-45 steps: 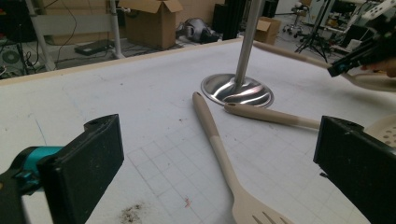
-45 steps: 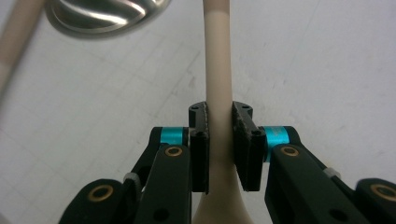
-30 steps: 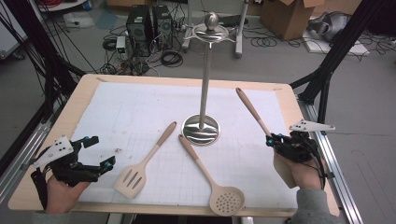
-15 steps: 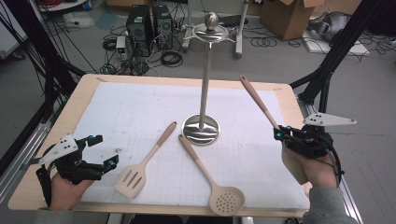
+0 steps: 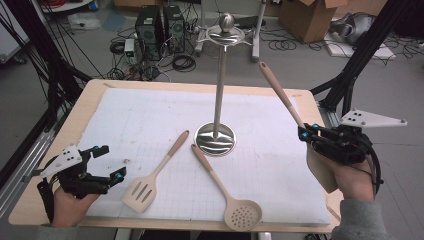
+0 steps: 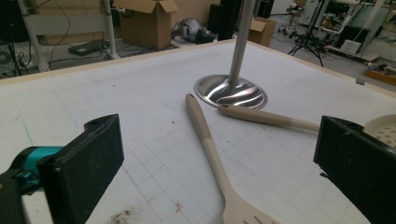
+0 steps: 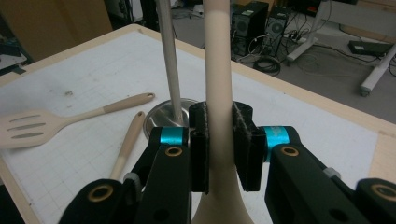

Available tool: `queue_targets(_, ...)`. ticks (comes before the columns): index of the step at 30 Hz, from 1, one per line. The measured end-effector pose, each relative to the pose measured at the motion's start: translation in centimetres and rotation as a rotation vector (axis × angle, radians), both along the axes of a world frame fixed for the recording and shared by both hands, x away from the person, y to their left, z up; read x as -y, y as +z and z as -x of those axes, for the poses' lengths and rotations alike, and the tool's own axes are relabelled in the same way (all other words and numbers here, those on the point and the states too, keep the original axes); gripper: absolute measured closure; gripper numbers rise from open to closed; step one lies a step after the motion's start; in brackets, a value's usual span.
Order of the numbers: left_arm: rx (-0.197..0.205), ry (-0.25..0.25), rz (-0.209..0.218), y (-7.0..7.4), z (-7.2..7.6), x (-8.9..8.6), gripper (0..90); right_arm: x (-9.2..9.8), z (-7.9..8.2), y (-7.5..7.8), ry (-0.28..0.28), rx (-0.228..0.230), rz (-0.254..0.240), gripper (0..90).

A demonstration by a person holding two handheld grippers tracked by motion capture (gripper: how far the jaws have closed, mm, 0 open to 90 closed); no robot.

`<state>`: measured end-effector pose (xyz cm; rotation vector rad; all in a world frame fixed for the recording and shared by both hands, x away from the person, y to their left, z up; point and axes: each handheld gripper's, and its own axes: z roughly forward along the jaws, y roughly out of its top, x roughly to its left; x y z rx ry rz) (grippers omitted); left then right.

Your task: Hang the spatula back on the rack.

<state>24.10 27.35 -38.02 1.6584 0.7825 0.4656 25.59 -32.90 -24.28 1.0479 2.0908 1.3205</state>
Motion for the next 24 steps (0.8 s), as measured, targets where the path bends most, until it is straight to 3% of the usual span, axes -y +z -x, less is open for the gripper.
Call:
queue_targets(6,-0.009,0.000,-0.005,-0.3,0.0,-0.2,2.0,0.0,-0.1,1.0,0.001,0.006,0.010,78.3)
queue_targets(13,-0.010,0.015,-0.011,-0.3,0.6,-0.7,2.0,0.3,0.1,1.6,0.005,0.021,-0.024,78.3)
queue_targets(24,-0.014,0.031,-0.027,-0.3,1.4,-0.8,2.0,1.3,-0.1,1.3,0.021,0.028,-0.056,78.3)
